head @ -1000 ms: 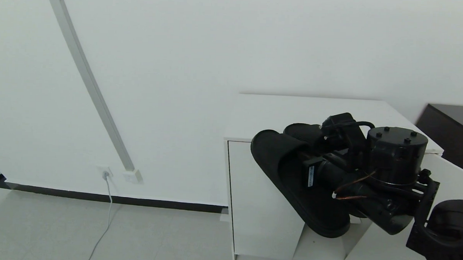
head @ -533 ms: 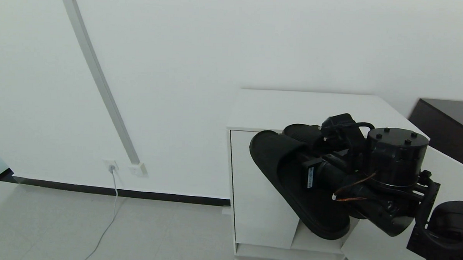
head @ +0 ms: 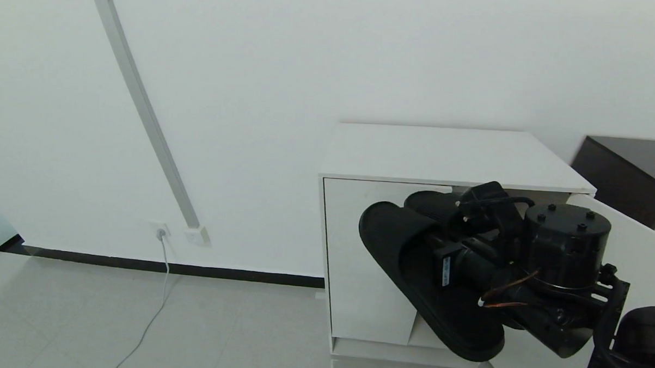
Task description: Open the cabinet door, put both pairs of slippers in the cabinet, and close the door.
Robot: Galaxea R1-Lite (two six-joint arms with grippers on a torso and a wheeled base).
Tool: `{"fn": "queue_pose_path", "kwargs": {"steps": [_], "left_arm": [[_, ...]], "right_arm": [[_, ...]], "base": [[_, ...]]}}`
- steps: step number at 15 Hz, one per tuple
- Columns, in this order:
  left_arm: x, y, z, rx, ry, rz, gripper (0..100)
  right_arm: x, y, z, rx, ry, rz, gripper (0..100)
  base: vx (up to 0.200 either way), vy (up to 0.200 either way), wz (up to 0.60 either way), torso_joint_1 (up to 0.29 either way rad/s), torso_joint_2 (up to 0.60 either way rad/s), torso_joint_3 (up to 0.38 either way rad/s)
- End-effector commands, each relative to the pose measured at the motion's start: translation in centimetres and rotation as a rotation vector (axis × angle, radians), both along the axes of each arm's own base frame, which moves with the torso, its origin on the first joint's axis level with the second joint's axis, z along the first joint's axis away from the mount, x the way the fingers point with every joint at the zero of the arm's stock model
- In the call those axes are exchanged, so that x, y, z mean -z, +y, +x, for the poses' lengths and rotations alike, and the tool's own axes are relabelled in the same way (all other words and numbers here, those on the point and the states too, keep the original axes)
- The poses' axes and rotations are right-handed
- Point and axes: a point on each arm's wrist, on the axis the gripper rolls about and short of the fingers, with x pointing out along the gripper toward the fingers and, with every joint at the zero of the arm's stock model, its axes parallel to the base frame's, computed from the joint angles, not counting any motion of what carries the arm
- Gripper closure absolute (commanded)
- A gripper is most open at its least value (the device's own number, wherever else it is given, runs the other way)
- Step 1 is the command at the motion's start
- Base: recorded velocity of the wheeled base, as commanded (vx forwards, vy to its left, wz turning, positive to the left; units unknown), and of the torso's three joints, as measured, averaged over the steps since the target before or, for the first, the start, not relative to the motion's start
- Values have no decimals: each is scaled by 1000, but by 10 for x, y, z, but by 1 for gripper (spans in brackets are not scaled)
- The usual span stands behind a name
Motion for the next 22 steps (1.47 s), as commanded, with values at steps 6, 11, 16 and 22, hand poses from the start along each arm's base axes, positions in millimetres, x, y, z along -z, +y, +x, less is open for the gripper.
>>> {"fn": "queue_pose_path", "kwargs": {"steps": [6,11,16,22], "left_arm": [[0,0,0,0,0,1,100],[0,0,0,0,0,0,100],[0,0,0,0,0,0,100],[0,0,0,0,0,1,100]], "right_arm": [[5,1,-2,-7,12,-12,100],[5,3,-4,-15,12,-12,100],[5,3,-5,-16,13,-13,100],[8,2,-8,-24,17,-16,100]], "base": [[0,-167,0,1,3,5],[0,-200,0,5,3,3],[0,-200,0,0,4,2],[0,-33,0,0,0,0]]}}
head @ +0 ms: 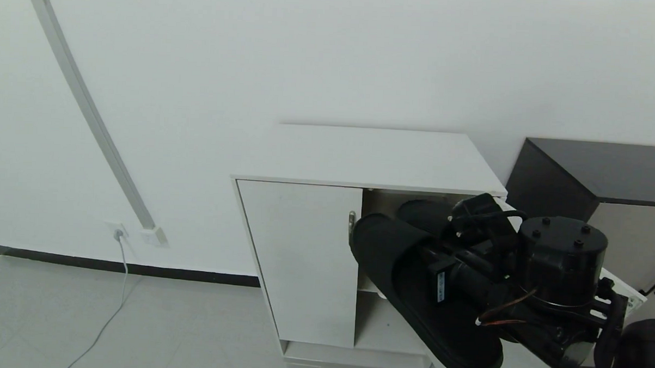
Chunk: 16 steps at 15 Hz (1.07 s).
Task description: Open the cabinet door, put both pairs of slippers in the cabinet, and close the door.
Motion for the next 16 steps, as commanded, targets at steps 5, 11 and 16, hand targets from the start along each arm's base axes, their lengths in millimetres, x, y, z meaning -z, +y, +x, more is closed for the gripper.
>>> {"fn": "queue_pose_path", "kwargs": {"steps": [5,11,16], "left_arm": [[0,0,0,0,1,-1,100],[0,0,0,0,1,-1,100],[0,0,0,0,1,-1,100]], "right_arm": [[2,-1,-1,2,3,-5,100],[3,-1,-1,2,6,-9,100],[3,0,-1,2,7,-7,100]], "base": [[0,0,0,0,0,0],[0,0,0,-89,224,135],[0,0,0,-189,497,304]]}}
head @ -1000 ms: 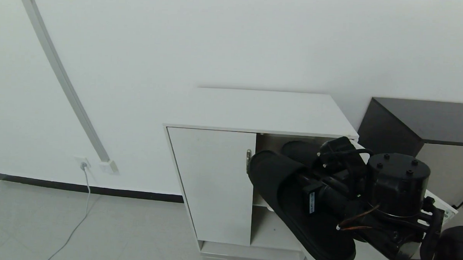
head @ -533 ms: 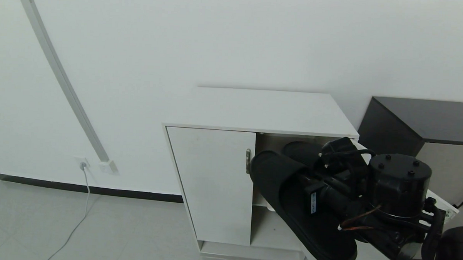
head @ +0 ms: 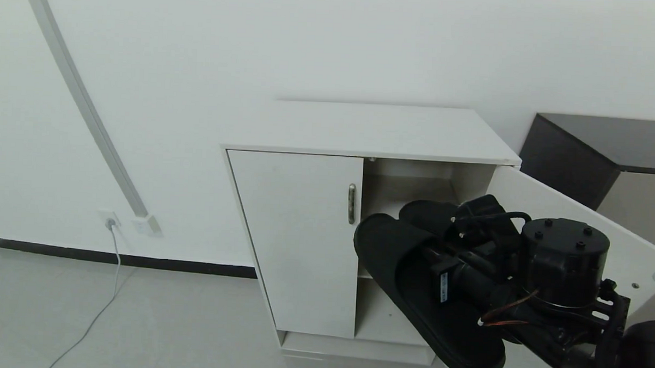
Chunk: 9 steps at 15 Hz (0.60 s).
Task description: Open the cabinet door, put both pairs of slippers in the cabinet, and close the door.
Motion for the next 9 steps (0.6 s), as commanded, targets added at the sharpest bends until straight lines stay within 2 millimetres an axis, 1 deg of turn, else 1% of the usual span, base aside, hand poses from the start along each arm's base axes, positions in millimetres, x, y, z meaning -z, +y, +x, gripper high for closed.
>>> {"fn": "queue_pose_path", "kwargs": {"steps": [1,6,9], "left_arm": [[0,0,0,0,-1,0,100],[0,0,0,0,-1,0,100],[0,0,0,0,-1,0,100]], "right_arm": [[1,0,1,1,1,-1,100],[1,1,1,0,1,-1,100],[1,1,1,0,1,-1,100]], "base": [[0,0,0,-183,496,320],[0,0,0,-157,483,322],[0,0,0,-105,465,334]]}}
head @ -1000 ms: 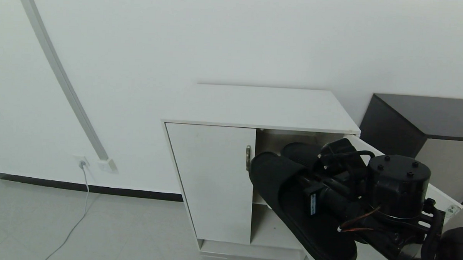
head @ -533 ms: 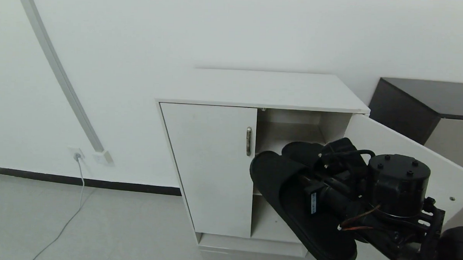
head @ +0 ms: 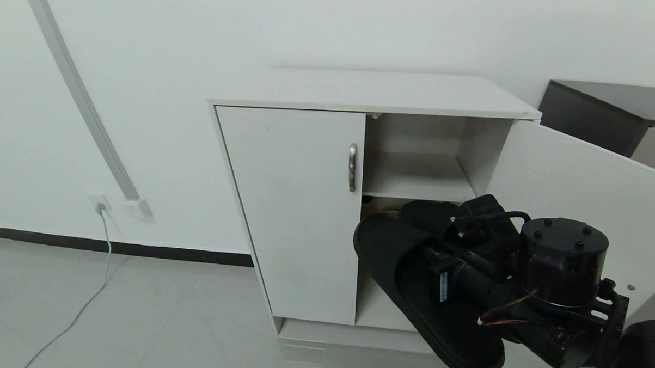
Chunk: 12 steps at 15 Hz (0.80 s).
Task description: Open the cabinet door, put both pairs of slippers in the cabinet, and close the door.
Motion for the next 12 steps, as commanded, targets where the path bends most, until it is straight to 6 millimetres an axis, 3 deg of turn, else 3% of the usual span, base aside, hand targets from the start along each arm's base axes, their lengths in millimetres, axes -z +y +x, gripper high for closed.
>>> {"fn": "queue_pose_path", "kwargs": {"steps": [1,8,12], "left_arm": [[0,0,0,0,-1,0,100],[0,0,0,0,-1,0,100],[0,0,0,0,-1,0,100]], "right_arm": [[1,0,0,0,1,-1,100],[1,0,0,-2,4,-2,100],[2,0,0,-2,6,-3,100]], "base": [[0,0,0,-110,452,354],[0,0,0,-50,438,379],[0,0,0,1,104,93]]}}
